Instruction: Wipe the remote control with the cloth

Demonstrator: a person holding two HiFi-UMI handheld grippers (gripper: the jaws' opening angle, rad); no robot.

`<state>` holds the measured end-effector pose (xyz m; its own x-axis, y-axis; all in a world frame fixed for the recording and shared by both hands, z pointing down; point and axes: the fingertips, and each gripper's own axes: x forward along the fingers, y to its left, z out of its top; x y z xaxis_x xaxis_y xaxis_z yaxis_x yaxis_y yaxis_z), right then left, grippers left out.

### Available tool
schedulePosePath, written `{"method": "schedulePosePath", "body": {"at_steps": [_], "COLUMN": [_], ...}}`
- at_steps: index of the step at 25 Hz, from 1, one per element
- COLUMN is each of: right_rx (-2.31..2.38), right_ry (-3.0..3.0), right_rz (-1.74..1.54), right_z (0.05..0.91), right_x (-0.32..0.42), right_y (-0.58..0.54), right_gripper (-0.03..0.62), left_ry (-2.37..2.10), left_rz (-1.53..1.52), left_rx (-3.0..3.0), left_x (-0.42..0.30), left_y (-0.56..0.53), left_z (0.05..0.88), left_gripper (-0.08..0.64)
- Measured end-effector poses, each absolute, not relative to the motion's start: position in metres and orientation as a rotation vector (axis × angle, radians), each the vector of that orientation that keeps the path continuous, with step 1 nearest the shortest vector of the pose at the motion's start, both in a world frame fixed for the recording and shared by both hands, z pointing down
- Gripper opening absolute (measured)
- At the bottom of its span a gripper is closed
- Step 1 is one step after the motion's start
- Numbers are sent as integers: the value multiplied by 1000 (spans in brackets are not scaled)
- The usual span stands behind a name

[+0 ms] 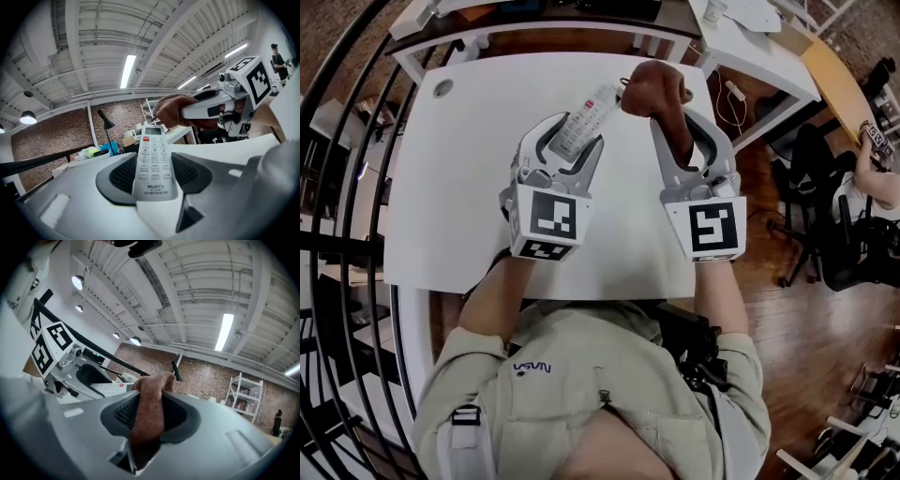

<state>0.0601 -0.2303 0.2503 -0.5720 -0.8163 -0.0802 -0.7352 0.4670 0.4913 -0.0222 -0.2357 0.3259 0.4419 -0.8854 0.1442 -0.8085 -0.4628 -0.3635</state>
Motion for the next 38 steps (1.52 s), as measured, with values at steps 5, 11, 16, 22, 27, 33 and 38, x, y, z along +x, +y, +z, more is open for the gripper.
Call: {"method": "schedulePosePath", "body": {"at_steps": [5,11,16,22,27,33,38], "right_rx": [1245,1094,990,1155,1319,1209,1018], "right_ry": [-2370,-2380,-2403,-2378,-2318,-2286,-2314], "right_rz": [-902,-865,-882,-958,-970,-991,-1029], "right_z": [254,278,294,258,237,252,271], "right_x": [43,16,-8,20,50,34,3], "right_y": [-192,-156,-129,-139,-163,-159,-136], "right_gripper": [109,107,107,107,107,107,107], "left_ry": [1465,1472,1469,1430,1390,1372,1376], "left_rz": [-412,-378,-393,-429,-449,-467,-478], "left_rx": [-2378,-2381,-2356,-2322,-2283,-2251,-2246], "left_x": [-9,-13,-18,-15,-8,-5,-5], "left_y": [-197,-184,-176,-166,-160,-157,-158], "left_z": [309,308,312,316,313,312,313], "left_gripper": [241,242,242,242,241,242,241]}}
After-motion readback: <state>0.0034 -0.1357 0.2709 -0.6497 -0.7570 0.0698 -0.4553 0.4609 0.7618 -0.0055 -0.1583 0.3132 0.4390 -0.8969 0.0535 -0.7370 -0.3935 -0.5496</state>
